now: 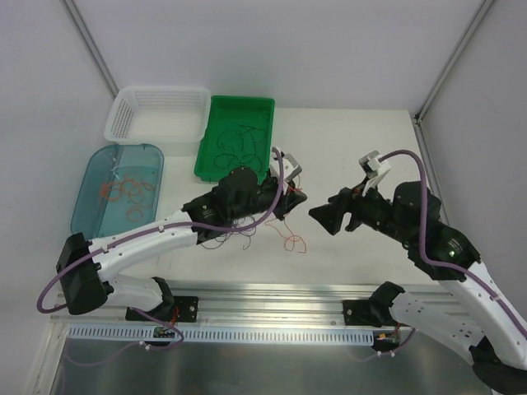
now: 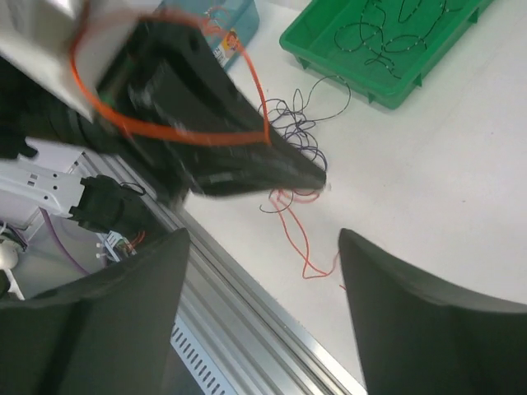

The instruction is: Untangle the cables

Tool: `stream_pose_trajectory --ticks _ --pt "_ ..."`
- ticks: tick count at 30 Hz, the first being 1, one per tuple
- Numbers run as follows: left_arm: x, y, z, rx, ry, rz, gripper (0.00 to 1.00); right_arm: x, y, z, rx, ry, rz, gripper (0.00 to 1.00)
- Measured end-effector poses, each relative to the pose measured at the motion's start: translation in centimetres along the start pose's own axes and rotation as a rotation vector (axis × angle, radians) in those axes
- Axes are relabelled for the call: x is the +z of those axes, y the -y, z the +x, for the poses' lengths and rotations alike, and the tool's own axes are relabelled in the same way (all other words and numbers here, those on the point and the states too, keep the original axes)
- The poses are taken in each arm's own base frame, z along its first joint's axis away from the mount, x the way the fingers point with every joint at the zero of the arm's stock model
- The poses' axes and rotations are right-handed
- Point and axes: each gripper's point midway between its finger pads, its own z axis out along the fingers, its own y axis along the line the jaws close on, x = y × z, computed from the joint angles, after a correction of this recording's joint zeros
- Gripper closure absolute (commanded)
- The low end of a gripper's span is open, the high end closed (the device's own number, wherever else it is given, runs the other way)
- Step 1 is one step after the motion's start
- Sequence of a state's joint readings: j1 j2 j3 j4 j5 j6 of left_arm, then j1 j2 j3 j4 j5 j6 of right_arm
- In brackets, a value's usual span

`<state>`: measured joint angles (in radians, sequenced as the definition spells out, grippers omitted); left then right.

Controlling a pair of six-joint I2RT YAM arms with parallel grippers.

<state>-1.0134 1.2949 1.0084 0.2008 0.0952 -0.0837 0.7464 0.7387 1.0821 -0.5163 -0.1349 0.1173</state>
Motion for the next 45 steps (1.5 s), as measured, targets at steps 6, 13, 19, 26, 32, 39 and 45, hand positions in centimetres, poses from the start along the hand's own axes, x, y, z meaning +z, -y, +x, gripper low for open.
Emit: stream_pose_trajectory --ticks 6,13,19,26,32,39,45 --pt "-2.7 -3.1 -8.7 -0.009 0.126 -0.082 1.00 -3.0 0.3 -0.7 -0.110 0.090 0.005 0.01" --pt "-7.6 -9.8 -17.3 0.020 0.262 -0.254 1.00 -4.1 2.7 2.0 -0.153 0.092 0.071 0.03" --pt "-13.0 -16.1 -23.9 0.122 0.369 -0.464 1.00 -2.5 4.8 5.6 -0.143 -0.029 0.127 0.03" --pt "-18.2 -27.4 -26.6 0.159 0.394 -0.758 1.00 -1.3 5.9 7.8 -0.130 -0.099 0.153 0.03" --pt "-20.0 -37.9 -24.3 0.087 0.343 -0.926 1.00 0.4 6.4 9.8 -0.111 -0.190 0.161 0.03" --pt "-25.4 -41.7 -19.2 0.001 0.264 -1.115 1.00 1.7 6.7 10.6 -0.105 -0.243 0.164 0.03" --pt "-32.2 -38.7 -16.1 -0.012 0.238 -1.304 1.00 2.4 6.3 10.5 -0.101 -0.248 0.141 0.03"
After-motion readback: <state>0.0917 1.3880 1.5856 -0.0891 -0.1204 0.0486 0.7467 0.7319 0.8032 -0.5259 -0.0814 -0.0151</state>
